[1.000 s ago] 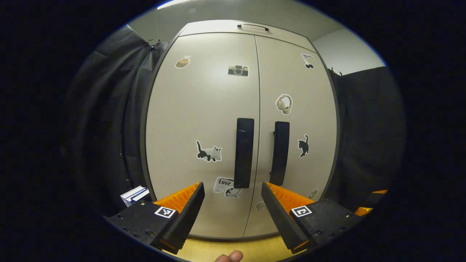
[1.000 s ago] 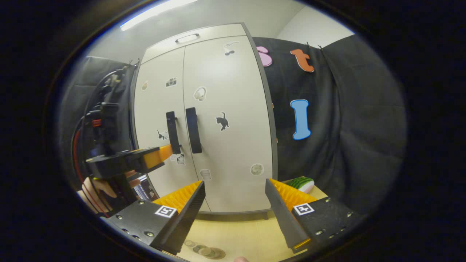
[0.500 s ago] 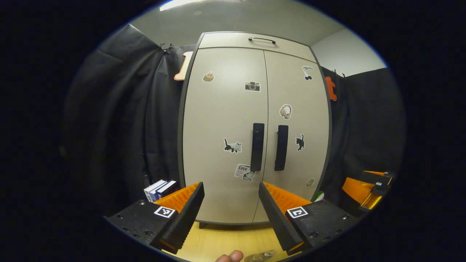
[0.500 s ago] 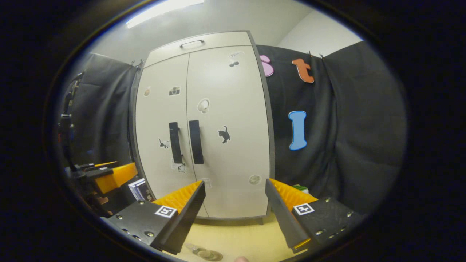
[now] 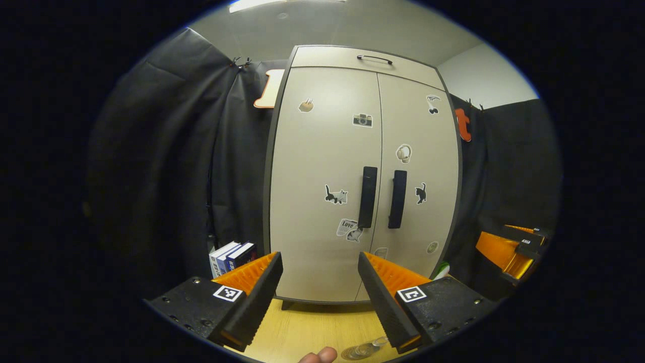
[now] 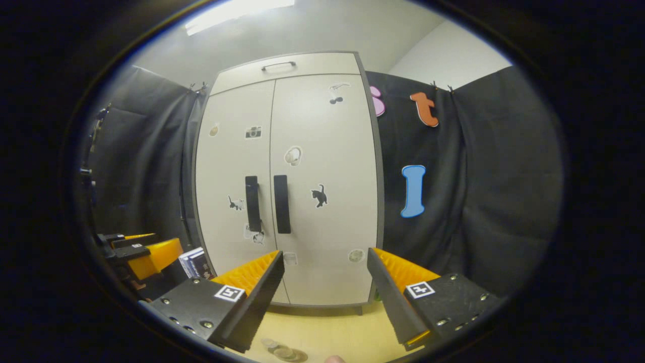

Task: Grasp the bottle in the cabinet with the left hand and place it on the coaster, then close the right door with the right hand and the left door with the left hand.

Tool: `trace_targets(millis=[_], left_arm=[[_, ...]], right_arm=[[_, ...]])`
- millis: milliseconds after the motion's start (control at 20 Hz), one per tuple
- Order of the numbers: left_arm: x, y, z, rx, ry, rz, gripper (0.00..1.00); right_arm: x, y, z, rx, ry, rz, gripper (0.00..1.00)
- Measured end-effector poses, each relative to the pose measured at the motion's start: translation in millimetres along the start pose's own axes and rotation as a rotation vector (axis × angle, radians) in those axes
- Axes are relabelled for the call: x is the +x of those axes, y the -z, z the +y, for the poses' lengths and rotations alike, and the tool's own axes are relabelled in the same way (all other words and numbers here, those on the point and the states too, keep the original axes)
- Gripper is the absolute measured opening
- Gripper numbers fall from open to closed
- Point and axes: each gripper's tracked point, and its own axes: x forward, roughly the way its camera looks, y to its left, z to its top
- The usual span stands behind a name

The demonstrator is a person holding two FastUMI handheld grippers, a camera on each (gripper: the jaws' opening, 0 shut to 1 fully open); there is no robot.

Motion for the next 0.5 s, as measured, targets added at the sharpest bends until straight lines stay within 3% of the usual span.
trace_targets(millis=[200, 500], left_arm=[[-2.2, -0.4, 3.2, 0.003, -0.006, -0.003, 0.96], [-4.4, -1.5, 10.6, 0.006, -0.027, -0.014, 0.96]], right_arm=[[-1.9, 1.6, 3.2, -0.01, -0.001, 0.003, 0.96], [-3.1, 4.1, 3.0, -0.015, 0.007, 0.005, 1.0]])
